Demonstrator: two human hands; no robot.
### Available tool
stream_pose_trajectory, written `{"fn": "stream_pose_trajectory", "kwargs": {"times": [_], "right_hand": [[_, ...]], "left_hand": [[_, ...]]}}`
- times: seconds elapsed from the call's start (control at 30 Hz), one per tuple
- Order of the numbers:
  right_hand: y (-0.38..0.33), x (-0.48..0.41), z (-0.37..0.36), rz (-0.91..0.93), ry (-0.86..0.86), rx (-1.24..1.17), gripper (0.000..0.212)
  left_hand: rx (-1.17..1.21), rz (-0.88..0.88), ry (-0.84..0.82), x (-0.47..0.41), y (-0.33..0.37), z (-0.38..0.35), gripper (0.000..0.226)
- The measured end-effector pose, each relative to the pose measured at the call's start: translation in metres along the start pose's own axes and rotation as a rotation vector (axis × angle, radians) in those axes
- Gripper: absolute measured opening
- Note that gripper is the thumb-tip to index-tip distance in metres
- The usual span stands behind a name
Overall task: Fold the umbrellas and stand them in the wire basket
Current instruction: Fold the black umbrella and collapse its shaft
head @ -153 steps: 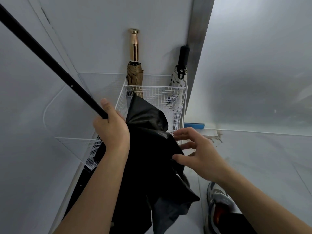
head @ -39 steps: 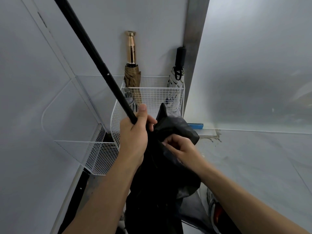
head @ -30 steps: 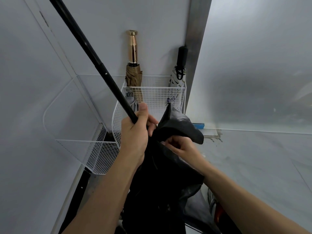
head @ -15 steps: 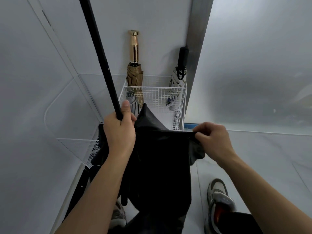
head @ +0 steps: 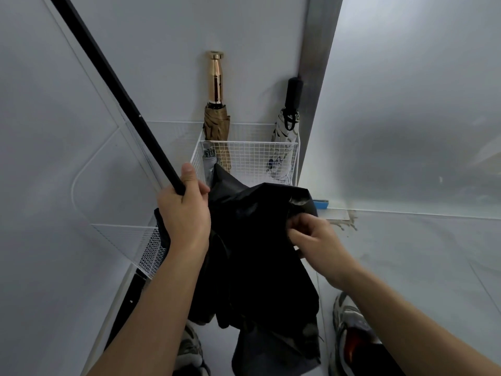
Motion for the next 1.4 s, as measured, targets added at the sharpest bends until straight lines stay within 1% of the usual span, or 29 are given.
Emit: {"fn": "stream_pose_trajectory", "kwargs": {"times": [0.07,0.13,0.2,0.23,0.3,0.33,0.4,0.47,0.53,0.63,0.77,0.93,1.0,1.03,1.17,1.3,1.33,1.37,1.4], "right_hand": [[-0.001,0.0,-0.003,0.058,0.066,0.012,0.017],[-0.008,0.002,0.002,0.159,0.216,0.012,0.021],[-0.013,0.004,0.008,0.224,0.318,-0.041,0.022],[-0.014,0.004,0.009,0.219,0.325,-0.097,0.02],[-0.013,0.003,0.008,0.171,0.291,-0.182,0.015],[-0.013,0.002,0.008,0.161,0.268,-0.181,0.012],[-0.013,0.001,0.007,0.21,0.233,-0.057,0.004],[-0.012,0.0,0.003,0.278,0.191,0.098,0.013],[-0.01,0.002,-0.005,0.316,0.148,0.181,0.017],[-0.006,0.003,-0.02,0.347,0.086,0.224,0.016],[-0.003,0.001,-0.034,0.396,0.013,0.331,0.006],[-0.007,0.006,-0.04,0.408,-0.15,0.389,0.011],[-0.007,0.008,-0.041,0.372,-0.193,0.437,0.008],[-0.006,0.008,-0.041,0.345,-0.185,0.464,0.004],[-0.005,0.009,-0.038,0.318,-0.025,0.453,0.01],[-0.006,0.008,-0.035,0.27,0.0,0.348,0.012],[-0.011,0.008,-0.03,0.306,0.062,0.304,0.014],[-0.019,0.009,-0.021,0.363,0.159,0.27,0.02],[-0.027,0.01,-0.011,0.408,0.248,0.244,0.029]], "left_hand": [[0.015,0.009,-0.027,0.004,0.001,-0.004,0.056],[0.028,0.011,-0.032,0.005,0.003,-0.004,0.056],[0.055,0.022,-0.022,0.004,0.004,-0.002,0.055],[0.064,0.028,-0.02,0.003,0.004,-0.002,0.055],[0.071,0.043,-0.019,0.003,0.004,-0.001,0.054],[0.072,0.049,-0.021,0.003,0.004,-0.001,0.054],[0.069,0.054,-0.031,0.004,0.004,-0.002,0.055],[0.061,0.057,-0.05,0.007,0.003,-0.004,0.056],[0.058,0.06,-0.074,0.011,0.003,-0.008,0.056],[0.074,0.073,-0.118,0.02,0.005,-0.015,0.056],[0.115,0.103,-0.153,0.029,0.009,-0.024,0.054],[0.137,0.14,-0.103,0.018,0.004,-0.017,0.056],[0.16,0.159,-0.087,0.015,0.001,-0.014,0.056],[0.174,0.164,-0.095,0.016,0.001,-0.015,0.056],[0.178,0.153,-0.194,0.03,0.006,-0.025,0.06],[0.173,0.048,-0.195,0.032,0.016,-0.027,0.059],[0.167,0.029,-0.196,0.032,0.017,-0.026,0.058],[0.161,0.015,-0.199,0.031,0.017,-0.026,0.058],[0.152,0.004,-0.203,0.031,0.017,-0.026,0.058]]}}
Point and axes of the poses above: each hand's wrist, its own x-axis away from the middle knuckle, its own z-axis out of the back of the hand, y = z × x, the point moved 5 cm from there along -x, towards the middle knuckle, and after that the axes turned 12 degrees about -x, right-handed, at the moved point
